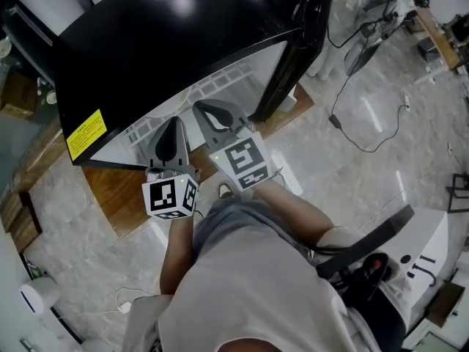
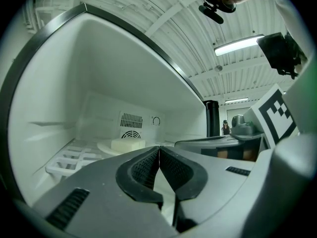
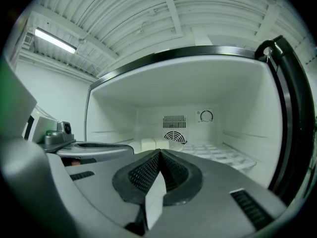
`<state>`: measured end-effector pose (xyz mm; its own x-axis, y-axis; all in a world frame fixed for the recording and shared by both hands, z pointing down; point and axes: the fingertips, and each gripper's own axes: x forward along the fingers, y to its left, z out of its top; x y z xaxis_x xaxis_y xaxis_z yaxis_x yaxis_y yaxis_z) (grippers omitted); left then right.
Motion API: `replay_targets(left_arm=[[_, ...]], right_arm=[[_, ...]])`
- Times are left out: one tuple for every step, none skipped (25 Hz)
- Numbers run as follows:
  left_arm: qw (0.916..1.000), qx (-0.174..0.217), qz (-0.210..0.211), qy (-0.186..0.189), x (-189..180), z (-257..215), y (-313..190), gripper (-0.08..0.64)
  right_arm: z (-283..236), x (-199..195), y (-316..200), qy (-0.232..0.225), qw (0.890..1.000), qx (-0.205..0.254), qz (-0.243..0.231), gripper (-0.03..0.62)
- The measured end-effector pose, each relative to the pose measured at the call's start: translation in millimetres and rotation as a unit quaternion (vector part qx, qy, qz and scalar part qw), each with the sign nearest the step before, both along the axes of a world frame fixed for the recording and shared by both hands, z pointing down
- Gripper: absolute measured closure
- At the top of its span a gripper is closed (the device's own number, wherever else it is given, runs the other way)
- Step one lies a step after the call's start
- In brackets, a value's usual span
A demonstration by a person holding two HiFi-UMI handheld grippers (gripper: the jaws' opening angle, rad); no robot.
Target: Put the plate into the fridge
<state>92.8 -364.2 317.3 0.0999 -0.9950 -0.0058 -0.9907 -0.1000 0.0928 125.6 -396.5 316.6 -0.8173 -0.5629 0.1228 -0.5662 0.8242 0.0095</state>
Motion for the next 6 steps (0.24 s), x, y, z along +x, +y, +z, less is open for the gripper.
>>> replay_targets(left_arm=[[1.0000,0.000,0.000,0.000,0.1,0.3,0.1,0.540],[1.0000,-0.001,0.001,0.001,-0.1,0.7,0.3,0.540],[1.0000,-0.002,0.001,0.002,-0.4,1.2,0.5,0.540],[1.0000,-0.003,0.002,0.002,-0.8,1.6,0.7,0.540],[1.0000,-0.004,0.002,0.003,-1.2,1.9,1.0,0.540],[1.0000,-0.005,0.002,0.003,-1.6,2.2,1.3,0.540]], right_arm=[[0.3,0.1,0.4,0.000,1.000,-0.001,0.000,0.575],[0.5,0.1,1.0,0.001,1.000,-0.001,0.000,0.575],[0.7,-0.2,1.7,0.002,1.000,-0.001,0.000,0.575],[0.9,-0.6,2.5,0.003,1.000,-0.001,0.000,0.575],[1.1,-1.1,3.2,0.004,1.000,-0.001,0.000,0.575],[1.3,-1.7,4.0,0.005,1.000,-0.001,0.000,0.575]])
